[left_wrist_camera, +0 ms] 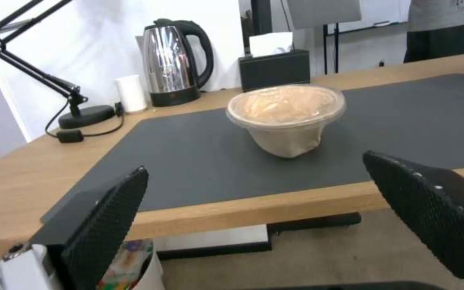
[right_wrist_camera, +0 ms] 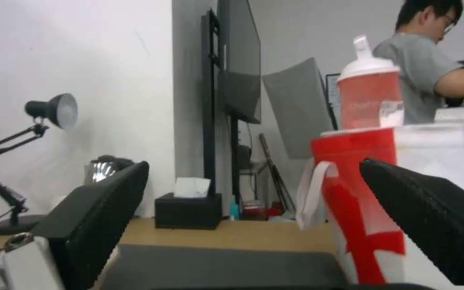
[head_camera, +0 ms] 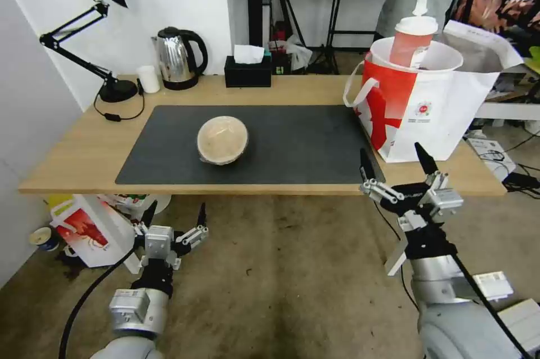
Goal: Pick up the trash from the table and place it into the takeout bag.
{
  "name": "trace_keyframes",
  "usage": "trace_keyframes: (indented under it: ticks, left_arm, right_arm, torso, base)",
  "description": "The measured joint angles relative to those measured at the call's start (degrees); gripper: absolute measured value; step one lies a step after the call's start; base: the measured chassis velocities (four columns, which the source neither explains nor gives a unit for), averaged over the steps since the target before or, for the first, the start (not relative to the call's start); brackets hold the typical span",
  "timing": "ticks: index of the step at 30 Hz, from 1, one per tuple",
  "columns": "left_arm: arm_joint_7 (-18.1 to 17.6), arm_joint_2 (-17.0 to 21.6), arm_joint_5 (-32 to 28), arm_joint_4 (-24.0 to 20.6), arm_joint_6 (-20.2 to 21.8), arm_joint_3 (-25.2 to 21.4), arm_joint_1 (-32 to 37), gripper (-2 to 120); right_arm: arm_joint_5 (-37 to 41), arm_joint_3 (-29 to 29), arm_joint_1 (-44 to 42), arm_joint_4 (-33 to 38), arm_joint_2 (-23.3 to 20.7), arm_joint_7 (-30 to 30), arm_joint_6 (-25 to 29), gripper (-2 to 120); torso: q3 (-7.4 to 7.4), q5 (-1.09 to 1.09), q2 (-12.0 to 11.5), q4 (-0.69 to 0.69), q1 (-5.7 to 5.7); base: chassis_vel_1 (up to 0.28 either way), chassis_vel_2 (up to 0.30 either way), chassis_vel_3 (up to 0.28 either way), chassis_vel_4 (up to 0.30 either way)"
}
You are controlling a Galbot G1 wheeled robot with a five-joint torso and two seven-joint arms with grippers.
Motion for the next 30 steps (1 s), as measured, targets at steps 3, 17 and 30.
trace_keyframes:
  ticks: [3, 17, 30]
  left_arm:
    - [0.0, 0.0, 0.0, 0.0, 0.0, 0.0, 0.0, 100]
    - [0.0, 0.0, 0.0, 0.0, 0.0, 0.0, 0.0, 100]
    - [0.0, 0.0, 0.0, 0.0, 0.0, 0.0, 0.0, 100]
  right_arm:
    - [-1.2, -2.24, -1.12, -0.61, 0.4, 0.19, 1.77, 100]
    - [-8.36, -7.26, -4.62, -4.77, 5.48, 2.09, 10.26, 100]
    - [-11.53, -7.12, -5.98, -6.39, 8.05, 4.06, 13.5, 100]
  torso:
    - [0.0, 0.0, 0.0, 0.0, 0.0]
    - [0.0, 0.0, 0.0, -0.01, 0.0]
    - [0.0, 0.0, 0.01, 0.0, 0.0]
  base:
    - [0.0, 0.0, 0.0, 0.0]
    - [0.0, 0.0, 0.0, 0.0]
    - [0.0, 0.0, 0.0, 0.0]
